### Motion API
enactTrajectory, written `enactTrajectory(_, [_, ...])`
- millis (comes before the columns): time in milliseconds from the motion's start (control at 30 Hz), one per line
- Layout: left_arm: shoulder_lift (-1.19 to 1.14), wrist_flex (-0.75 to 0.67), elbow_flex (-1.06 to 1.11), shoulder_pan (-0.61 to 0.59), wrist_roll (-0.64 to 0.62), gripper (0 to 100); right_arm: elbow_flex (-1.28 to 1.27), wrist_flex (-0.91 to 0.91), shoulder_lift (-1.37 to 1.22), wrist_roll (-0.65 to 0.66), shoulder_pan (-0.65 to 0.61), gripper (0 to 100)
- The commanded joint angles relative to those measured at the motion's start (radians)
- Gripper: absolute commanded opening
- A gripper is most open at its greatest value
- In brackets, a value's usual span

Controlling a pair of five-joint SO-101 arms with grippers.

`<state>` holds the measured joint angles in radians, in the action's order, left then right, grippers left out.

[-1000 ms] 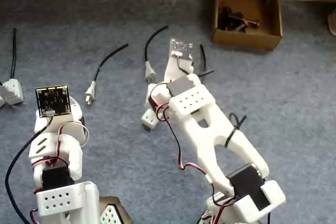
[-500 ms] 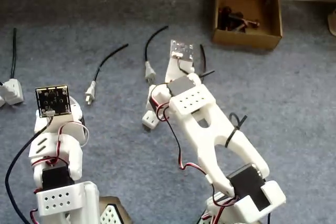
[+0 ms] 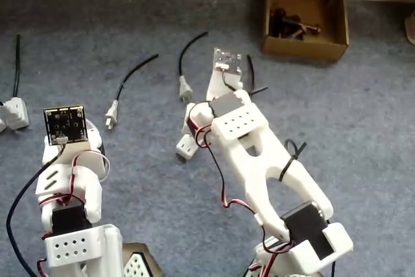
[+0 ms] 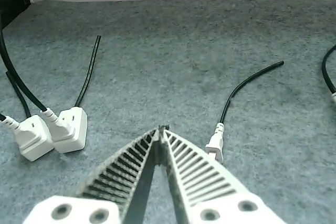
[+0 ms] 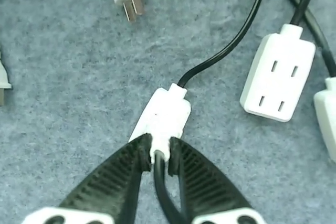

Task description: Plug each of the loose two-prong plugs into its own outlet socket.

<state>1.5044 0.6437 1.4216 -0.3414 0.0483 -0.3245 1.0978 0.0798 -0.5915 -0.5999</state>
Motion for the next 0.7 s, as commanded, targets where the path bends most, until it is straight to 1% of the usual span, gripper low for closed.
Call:
enactTrajectory(0, [-0.004,-0.021,-0.008,-0.002,-0.012,1,0.044,-0.012,0.031,0.008,0.010,0.5])
enactTrajectory(100, [-0.004,-0.021,-0.008,-0.002,-0.012,1,0.042,-0.012,0.030,-0.029,0.008,0.5])
enactTrajectory(233, [-0.004,-0.021,-0.008,-0.002,-0.012,1,0.042,-0.012,0.012,-0.031,-0.005,0.5])
enactTrajectory(467, [-0.004,-0.021,-0.008,-0.002,-0.012,1,0.050,-0.012,-0.113,-0.031,-0.056,0.5])
enactTrajectory(667, [-0.004,-0.021,-0.008,-0.002,-0.012,1,0.048,-0.016,-0.127,-0.029,-0.076,0.5])
